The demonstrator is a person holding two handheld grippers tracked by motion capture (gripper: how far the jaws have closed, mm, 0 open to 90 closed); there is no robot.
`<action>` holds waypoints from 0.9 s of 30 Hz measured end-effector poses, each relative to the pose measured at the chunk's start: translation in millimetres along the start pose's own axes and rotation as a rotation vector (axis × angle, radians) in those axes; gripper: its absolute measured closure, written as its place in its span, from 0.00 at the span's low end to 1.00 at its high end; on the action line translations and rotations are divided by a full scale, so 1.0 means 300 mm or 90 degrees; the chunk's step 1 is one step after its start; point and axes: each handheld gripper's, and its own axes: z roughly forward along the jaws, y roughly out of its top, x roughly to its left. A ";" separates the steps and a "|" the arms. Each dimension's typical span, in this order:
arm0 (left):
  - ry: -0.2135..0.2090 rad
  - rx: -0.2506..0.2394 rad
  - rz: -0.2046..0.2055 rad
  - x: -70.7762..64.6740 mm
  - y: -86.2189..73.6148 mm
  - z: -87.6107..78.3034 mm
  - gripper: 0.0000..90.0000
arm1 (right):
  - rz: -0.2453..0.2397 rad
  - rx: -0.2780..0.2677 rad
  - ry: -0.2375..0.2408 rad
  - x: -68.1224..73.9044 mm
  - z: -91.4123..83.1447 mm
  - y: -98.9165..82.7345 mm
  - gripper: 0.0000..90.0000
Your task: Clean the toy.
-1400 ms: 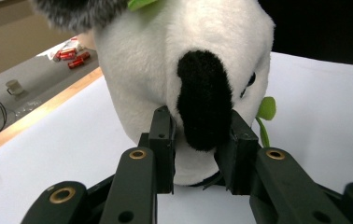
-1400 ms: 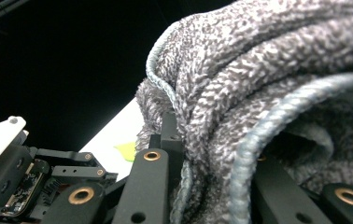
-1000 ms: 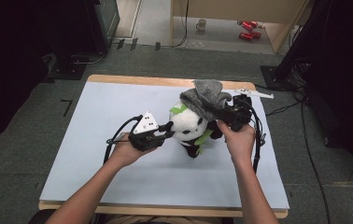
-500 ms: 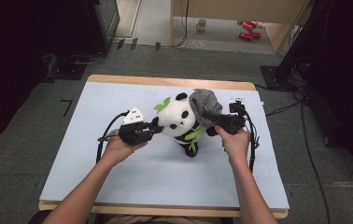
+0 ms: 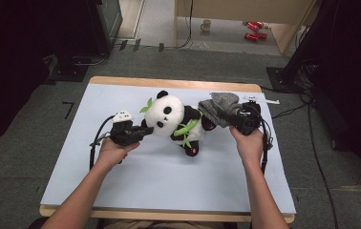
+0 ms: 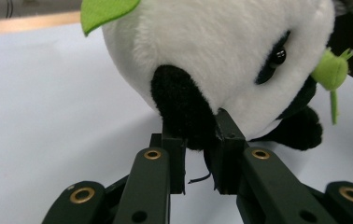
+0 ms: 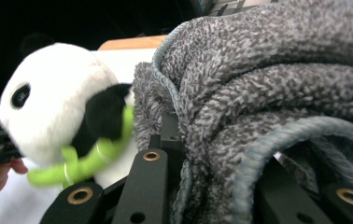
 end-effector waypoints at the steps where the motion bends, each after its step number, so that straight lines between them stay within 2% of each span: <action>1: 0.001 0.003 -0.014 0.010 -0.006 -0.004 0.88 | -0.003 0.003 0.000 -0.002 -0.004 -0.002 0.88; 3: 0.002 0.009 -0.038 0.027 -0.012 -0.019 0.89 | -0.002 0.009 0.007 -0.015 -0.018 -0.012 0.87; 8: 0.018 0.014 -0.058 0.053 -0.016 -0.061 0.89 | 0.012 0.006 0.026 -0.060 -0.031 -0.052 0.87; 10: 0.031 0.012 -0.090 0.073 -0.017 -0.101 0.89 | 0.010 0.025 0.020 -0.071 -0.021 -0.061 0.87; 12: 0.042 0.008 -0.124 0.083 -0.031 -0.133 0.89 | -0.012 0.029 0.001 -0.077 -0.013 -0.070 0.87; 13: 0.044 0.005 -0.140 0.084 -0.041 -0.141 0.89 | -0.023 0.032 -0.005 -0.084 -0.006 -0.075 0.86; 15: 0.055 0.005 -0.164 0.084 -0.075 -0.147 0.89 | -0.026 0.039 -0.010 -0.100 0.013 -0.089 0.86; 19: 0.087 -0.001 -0.157 0.095 -0.106 -0.134 0.87 | -0.018 0.077 -0.022 -0.140 0.083 -0.130 0.86; 21: 0.110 0.005 -0.135 0.106 -0.121 -0.123 0.87 | -0.023 0.089 -0.028 -0.143 0.107 -0.143 0.86; 22: 0.110 0.005 -0.135 0.106 -0.121 -0.123 0.86 | -0.029 0.095 -0.030 -0.143 0.119 -0.151 0.86; 23: 0.120 0.009 -0.121 0.119 -0.128 -0.113 0.86 | -0.041 0.112 -0.038 -0.139 0.137 -0.162 0.86; 25: 0.120 0.003 -0.118 0.129 -0.126 -0.111 0.85 | -0.075 0.138 -0.056 -0.130 0.161 -0.180 0.84; 27: 0.123 -0.007 -0.090 0.131 -0.124 -0.107 0.84 | -0.131 0.147 -0.072 -0.122 0.179 -0.198 0.83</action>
